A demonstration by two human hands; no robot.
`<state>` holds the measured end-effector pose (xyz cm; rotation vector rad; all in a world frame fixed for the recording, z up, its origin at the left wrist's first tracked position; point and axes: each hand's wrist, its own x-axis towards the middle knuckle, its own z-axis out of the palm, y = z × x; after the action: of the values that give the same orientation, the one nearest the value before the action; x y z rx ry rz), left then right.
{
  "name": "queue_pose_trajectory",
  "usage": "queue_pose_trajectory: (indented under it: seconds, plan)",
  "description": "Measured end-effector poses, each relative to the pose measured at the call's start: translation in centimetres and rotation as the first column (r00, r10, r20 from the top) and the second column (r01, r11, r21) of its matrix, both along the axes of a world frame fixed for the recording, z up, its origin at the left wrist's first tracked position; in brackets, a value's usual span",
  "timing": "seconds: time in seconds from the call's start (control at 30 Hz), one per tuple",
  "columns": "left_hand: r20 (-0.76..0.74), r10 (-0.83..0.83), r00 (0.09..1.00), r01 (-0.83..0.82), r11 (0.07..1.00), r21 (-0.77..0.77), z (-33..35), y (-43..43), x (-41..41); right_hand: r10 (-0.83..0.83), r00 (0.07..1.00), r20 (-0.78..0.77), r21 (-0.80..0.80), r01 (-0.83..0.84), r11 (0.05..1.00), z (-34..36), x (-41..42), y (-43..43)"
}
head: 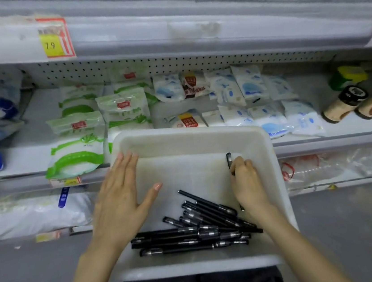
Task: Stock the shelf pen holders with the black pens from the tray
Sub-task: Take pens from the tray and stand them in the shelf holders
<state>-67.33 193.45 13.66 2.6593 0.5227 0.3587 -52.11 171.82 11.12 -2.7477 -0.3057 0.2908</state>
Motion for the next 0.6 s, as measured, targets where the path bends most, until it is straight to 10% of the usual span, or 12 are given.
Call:
queue_pose_trajectory:
  seconds: [0.3, 0.6]
  plan:
    - [0.009, -0.016, 1.0, 0.016, 0.999, 0.028, -0.4, 0.4, -0.2, 0.027, 0.95, -0.312, 0.335, 0.084, 0.939, 2.4, 0.6, 0.3]
    - [0.262, -0.243, 0.934, 0.23, 0.97, 0.079, 6.8, -3.0, 3.7, 0.348, 0.904, -0.25, 0.824, 0.01, 0.566, 13.6, -0.3, -2.9]
